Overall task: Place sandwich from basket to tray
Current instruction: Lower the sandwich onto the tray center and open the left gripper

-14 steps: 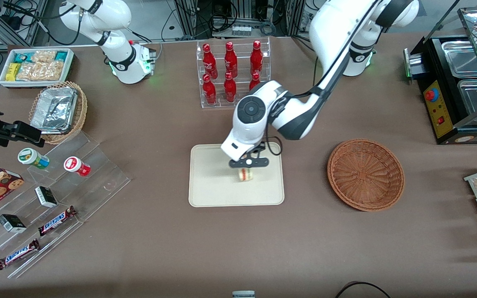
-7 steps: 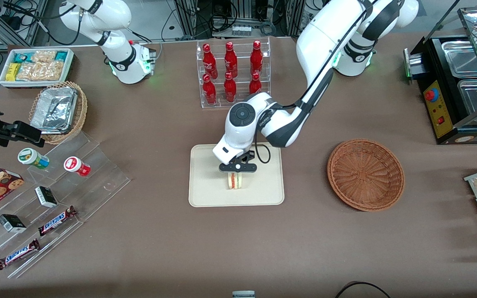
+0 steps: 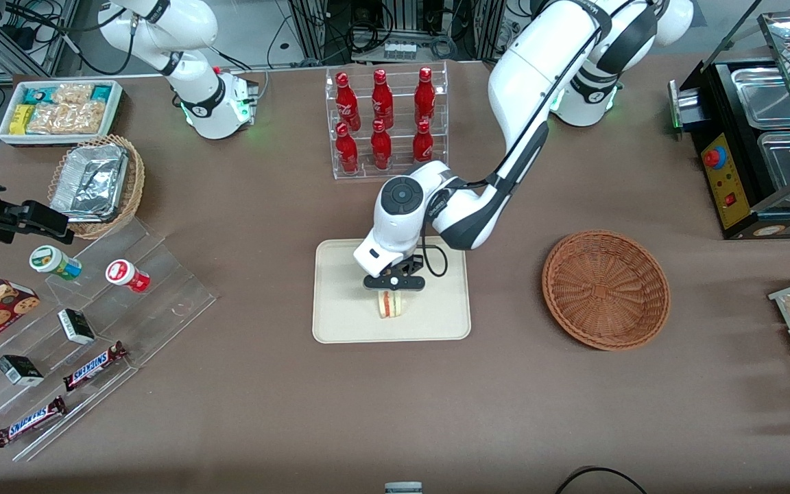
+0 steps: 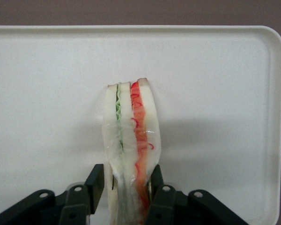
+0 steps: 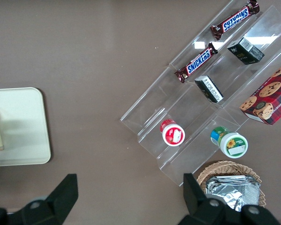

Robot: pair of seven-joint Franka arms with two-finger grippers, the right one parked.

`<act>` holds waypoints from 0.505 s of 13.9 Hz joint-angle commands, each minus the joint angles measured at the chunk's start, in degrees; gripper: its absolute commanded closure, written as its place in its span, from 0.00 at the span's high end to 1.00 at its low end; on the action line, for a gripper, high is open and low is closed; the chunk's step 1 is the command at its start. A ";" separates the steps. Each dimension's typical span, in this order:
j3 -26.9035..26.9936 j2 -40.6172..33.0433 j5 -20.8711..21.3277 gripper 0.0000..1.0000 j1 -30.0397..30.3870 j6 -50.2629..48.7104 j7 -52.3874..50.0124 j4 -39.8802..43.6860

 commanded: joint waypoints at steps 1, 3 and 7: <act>0.92 -0.30 1.60 0.99 -0.78 -5.24 -1.57 3.43; 0.83 -3.62 1.07 0.99 -0.34 -9.72 -2.70 4.05; 0.92 -14.95 -3.83 0.99 4.32 -20.18 -7.90 3.53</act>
